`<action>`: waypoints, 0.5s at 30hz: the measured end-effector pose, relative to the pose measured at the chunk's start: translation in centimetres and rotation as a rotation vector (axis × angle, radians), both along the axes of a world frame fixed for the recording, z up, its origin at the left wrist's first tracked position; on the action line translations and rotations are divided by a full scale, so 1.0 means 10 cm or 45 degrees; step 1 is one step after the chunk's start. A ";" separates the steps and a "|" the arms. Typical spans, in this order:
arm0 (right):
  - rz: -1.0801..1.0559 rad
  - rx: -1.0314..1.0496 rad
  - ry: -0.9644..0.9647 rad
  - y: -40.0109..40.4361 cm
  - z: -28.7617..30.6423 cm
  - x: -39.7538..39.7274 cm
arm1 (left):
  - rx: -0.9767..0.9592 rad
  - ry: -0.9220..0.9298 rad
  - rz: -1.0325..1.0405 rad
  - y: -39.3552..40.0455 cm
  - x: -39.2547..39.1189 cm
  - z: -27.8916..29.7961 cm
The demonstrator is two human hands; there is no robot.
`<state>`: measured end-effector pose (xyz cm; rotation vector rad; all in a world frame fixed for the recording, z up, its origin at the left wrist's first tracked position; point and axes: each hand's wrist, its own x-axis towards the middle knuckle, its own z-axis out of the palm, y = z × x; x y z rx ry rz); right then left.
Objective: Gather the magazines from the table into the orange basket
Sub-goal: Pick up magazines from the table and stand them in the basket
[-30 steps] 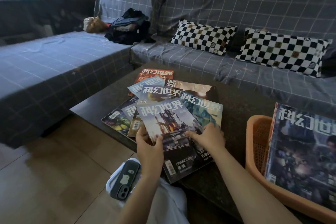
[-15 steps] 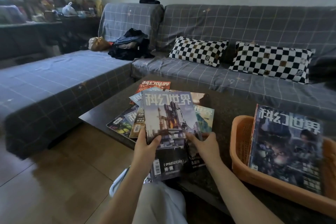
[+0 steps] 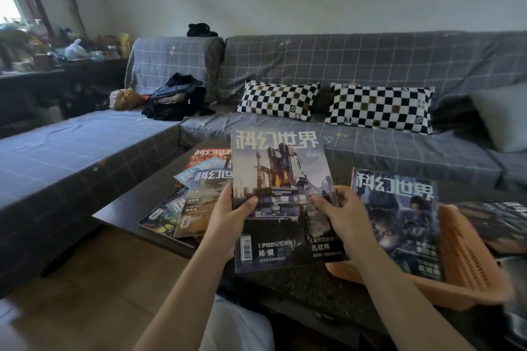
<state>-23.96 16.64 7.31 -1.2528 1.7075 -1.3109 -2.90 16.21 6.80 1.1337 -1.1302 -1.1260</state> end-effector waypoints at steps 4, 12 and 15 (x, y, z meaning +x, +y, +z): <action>-0.139 0.029 0.000 0.12 0.06 -0.43 | 0.024 -0.051 -0.110 -0.12 -0.47 0.02; -0.384 0.109 -0.049 0.37 -0.06 -1.26 | 0.077 -0.231 -0.259 -0.28 -1.46 -0.09; -0.432 0.109 -0.006 0.43 -0.11 -1.48 | 0.082 -0.291 -0.311 -0.31 -1.74 -0.14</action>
